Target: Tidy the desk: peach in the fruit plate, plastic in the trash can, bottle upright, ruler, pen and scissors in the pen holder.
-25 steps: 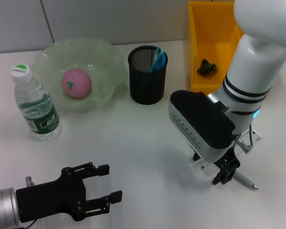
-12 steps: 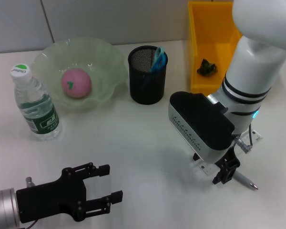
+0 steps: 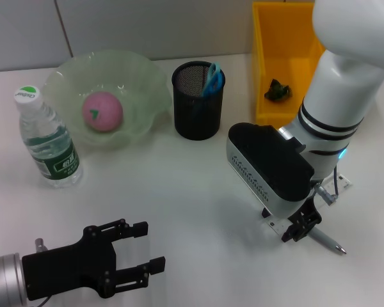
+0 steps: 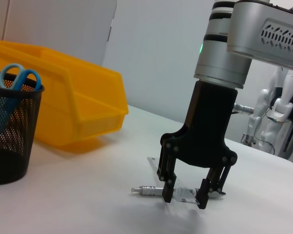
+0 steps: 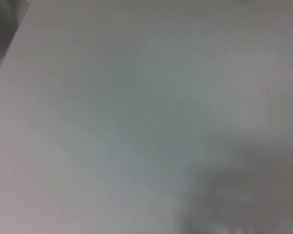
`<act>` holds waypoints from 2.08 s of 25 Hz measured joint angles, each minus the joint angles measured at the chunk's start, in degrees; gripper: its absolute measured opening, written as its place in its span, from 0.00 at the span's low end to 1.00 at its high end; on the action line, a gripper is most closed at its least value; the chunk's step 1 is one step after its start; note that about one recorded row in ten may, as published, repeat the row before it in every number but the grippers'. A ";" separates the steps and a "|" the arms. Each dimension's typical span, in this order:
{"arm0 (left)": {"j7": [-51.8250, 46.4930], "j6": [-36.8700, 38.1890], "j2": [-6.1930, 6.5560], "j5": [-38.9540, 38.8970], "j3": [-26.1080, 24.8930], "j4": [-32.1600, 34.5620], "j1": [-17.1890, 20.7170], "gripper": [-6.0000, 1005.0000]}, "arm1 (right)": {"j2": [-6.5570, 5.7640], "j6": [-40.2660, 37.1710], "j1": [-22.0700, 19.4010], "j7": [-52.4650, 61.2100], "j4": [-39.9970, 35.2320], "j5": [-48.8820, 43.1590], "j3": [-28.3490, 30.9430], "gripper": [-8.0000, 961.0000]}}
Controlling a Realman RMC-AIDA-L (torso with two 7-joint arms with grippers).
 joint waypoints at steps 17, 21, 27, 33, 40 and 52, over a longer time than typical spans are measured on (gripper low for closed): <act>-0.11 0.29 0.00 -0.70 0.00 -0.71 0.05 0.75 | 0.00 -0.01 0.01 1.56 -1.01 0.63 -0.16 0.42; -0.10 0.43 0.00 -0.71 0.00 -0.71 0.20 0.75 | 0.00 -1.83 -0.02 2.37 -2.80 1.42 1.11 0.40; -0.08 0.86 0.03 -0.72 0.06 -0.71 0.22 0.75 | -0.23 -8.05 -0.05 3.20 -7.06 5.50 9.50 0.40; -0.05 1.30 0.09 -0.71 0.01 -0.70 0.09 0.75 | -0.41 -11.43 -1.71 4.22 -11.59 9.58 21.00 0.40; 0.03 2.88 0.14 -0.73 0.13 -0.71 -0.06 0.75 | -0.53 -12.39 -5.03 5.09 -15.25 16.52 29.56 0.40; 0.58 3.29 0.29 -0.39 0.48 -0.22 0.00 0.75 | -0.62 -8.23 -11.93 3.97 -13.86 36.55 43.05 0.40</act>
